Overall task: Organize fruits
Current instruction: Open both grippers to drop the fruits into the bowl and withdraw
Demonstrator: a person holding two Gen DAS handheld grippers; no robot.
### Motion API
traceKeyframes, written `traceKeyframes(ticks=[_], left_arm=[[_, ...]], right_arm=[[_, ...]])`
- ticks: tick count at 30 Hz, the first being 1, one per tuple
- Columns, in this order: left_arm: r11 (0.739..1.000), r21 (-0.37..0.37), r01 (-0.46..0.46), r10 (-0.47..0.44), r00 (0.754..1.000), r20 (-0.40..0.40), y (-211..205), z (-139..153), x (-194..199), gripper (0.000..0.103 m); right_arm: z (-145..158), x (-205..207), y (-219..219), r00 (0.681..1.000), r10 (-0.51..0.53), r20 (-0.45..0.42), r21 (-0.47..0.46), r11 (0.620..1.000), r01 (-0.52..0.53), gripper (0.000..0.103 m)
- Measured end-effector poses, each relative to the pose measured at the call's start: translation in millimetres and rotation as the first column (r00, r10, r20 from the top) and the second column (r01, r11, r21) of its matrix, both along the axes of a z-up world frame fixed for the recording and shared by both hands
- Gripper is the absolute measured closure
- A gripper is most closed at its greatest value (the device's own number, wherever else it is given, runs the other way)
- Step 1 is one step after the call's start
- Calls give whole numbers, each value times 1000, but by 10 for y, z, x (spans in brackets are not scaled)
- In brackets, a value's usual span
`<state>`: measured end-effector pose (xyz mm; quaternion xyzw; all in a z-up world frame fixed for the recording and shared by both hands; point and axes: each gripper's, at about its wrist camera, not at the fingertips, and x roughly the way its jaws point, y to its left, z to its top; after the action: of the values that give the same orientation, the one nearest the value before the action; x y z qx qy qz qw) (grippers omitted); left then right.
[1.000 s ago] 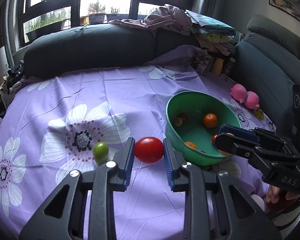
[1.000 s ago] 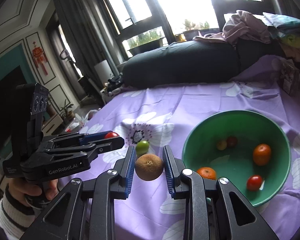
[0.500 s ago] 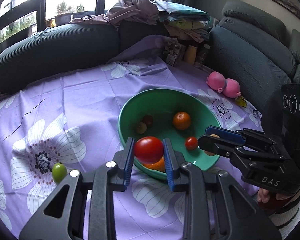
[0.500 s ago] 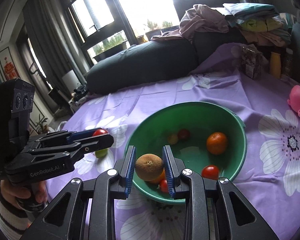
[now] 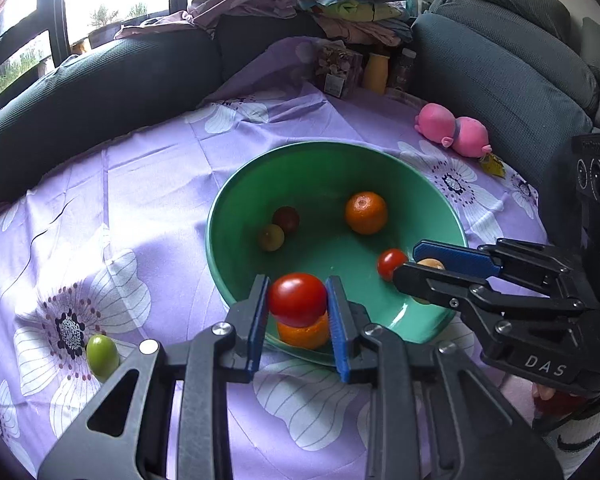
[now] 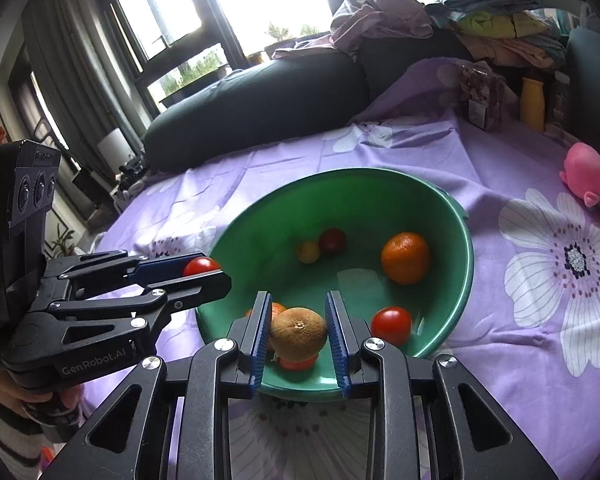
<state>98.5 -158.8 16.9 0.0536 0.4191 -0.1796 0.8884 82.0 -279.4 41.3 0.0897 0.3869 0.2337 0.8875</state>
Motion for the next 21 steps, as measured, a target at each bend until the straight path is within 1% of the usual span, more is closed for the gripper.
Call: traceKeyframes(ticks=[2, 5, 7, 9, 11, 14, 16, 21], left_arm=[[1000, 29, -2, 2, 1000, 13, -22, -19, -5, 74], [999, 38, 0, -1, 1000, 17, -34, -39, -13, 75], [999, 54, -3, 1, 1000, 24, -45, -46, -19, 73], [998, 60, -12, 10, 999, 34, -31, -43, -28, 68], [998, 58, -22, 20, 999, 43, -9, -26, -48, 52], [998, 55, -35, 32, 997, 63, 25, 22, -104, 41], [997, 60, -49, 44, 996, 80, 61, 59, -156, 34], [995, 46, -86, 81, 992, 99, 265, 116, -325, 26]], right_arm=[[-21, 13, -13, 1000, -13, -14, -5, 1000, 13, 74], [-45, 16, -17, 999, -20, -34, -8, 1000, 20, 74], [-52, 12, -23, 999, -23, -40, -9, 1000, 23, 74], [-45, 4, -35, 999, -27, -43, -5, 1000, 27, 74], [-24, -17, -38, 999, -29, -39, -7, 1000, 28, 74], [5, -34, -54, 999, -31, -37, -7, 999, 31, 73], [26, -55, -68, 999, -38, -36, -5, 999, 38, 69], [74, -128, -75, 999, -30, -43, 23, 999, 31, 67]])
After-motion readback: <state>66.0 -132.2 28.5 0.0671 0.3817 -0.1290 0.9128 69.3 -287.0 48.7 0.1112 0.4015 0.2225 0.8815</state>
